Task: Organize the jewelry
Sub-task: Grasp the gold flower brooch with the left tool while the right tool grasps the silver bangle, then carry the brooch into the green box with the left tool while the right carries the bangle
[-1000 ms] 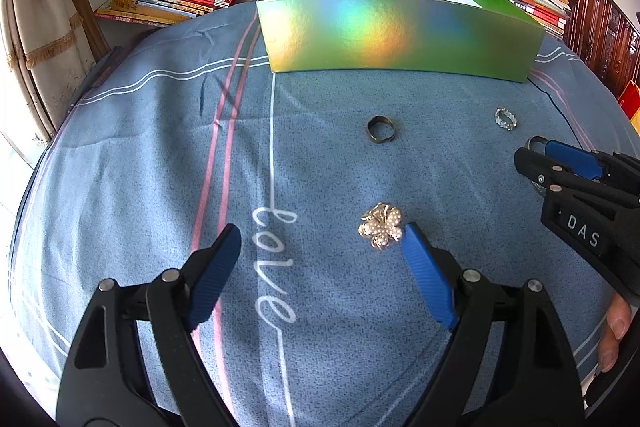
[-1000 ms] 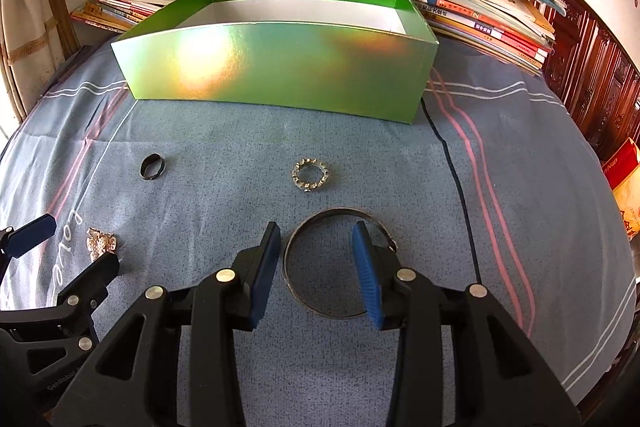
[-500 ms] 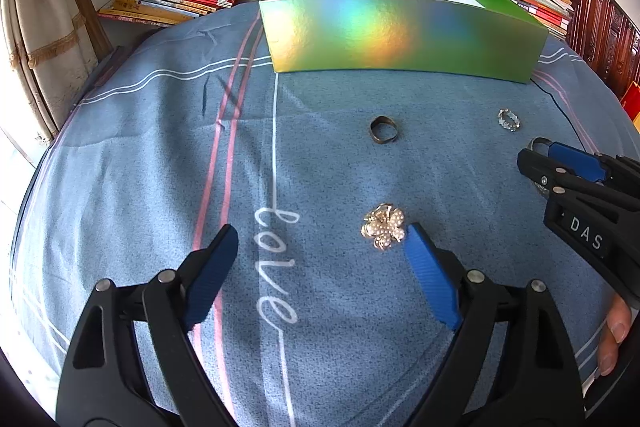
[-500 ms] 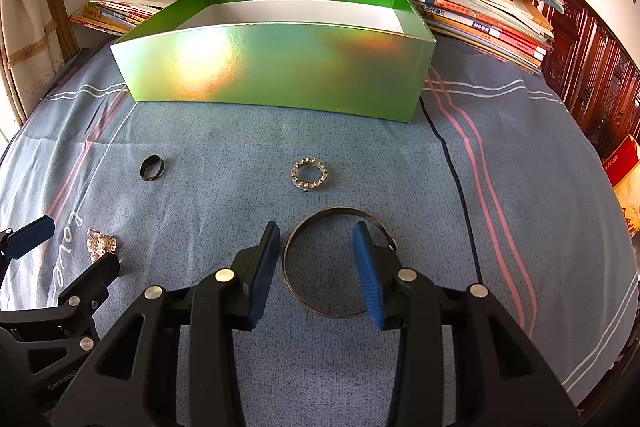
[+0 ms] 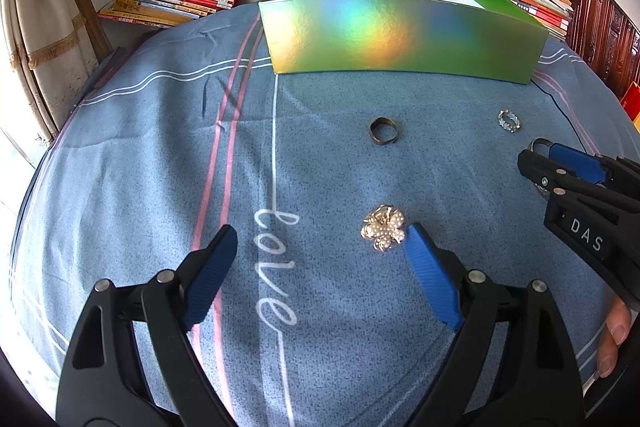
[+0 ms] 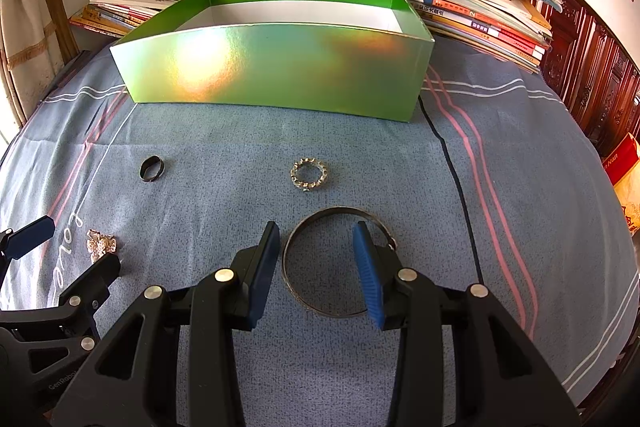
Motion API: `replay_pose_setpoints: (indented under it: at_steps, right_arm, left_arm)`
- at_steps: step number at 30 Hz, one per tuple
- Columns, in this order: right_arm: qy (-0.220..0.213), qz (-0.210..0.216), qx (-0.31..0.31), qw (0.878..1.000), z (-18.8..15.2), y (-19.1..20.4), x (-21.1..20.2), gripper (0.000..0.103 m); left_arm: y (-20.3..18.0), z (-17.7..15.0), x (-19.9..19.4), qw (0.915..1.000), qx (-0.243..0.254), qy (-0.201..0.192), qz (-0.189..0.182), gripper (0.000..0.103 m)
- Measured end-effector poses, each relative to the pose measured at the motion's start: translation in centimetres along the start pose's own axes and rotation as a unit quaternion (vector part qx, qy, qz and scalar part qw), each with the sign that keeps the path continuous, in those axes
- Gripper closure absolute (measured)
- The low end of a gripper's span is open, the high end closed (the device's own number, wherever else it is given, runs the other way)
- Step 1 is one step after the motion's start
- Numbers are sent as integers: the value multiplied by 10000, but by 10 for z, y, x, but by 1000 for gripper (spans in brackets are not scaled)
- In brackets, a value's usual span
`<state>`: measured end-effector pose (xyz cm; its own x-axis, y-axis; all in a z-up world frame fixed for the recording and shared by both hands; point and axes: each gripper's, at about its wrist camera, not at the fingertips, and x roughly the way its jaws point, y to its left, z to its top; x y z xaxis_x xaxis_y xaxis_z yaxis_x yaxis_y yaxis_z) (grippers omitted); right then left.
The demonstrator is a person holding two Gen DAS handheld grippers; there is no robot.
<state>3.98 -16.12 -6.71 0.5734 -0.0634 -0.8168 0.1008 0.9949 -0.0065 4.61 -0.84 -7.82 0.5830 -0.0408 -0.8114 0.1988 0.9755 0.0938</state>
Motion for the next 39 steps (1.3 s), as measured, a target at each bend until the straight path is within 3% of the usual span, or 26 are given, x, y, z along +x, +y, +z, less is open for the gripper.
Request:
replay_pose_setpoints:
  at_steps: [14, 19, 24, 25, 39]
  right_arm:
    - [-7, 26, 20, 10000, 0, -1, -1, 63]
    - [12, 155, -112, 9998, -1, 6, -3, 79]
    - [47, 307, -270, 9992, -1, 17, -4, 94]
    - [50, 332, -277, 9991, -1, 18, -4, 96]
    - [69, 463, -183, 9987, -1, 19, -3, 97]
  left_arm:
    - [0, 2, 1, 10000, 5, -4, -3, 18]
    - [-2, 6, 1, 9999, 50, -34, -121, 38]
    - [-4, 9, 1, 9998, 95, -65, -169, 79]
    - [-4, 9, 1, 9998, 116, -71, -147, 82]
    - [5, 10, 1, 10000, 30, -55, -48, 82]
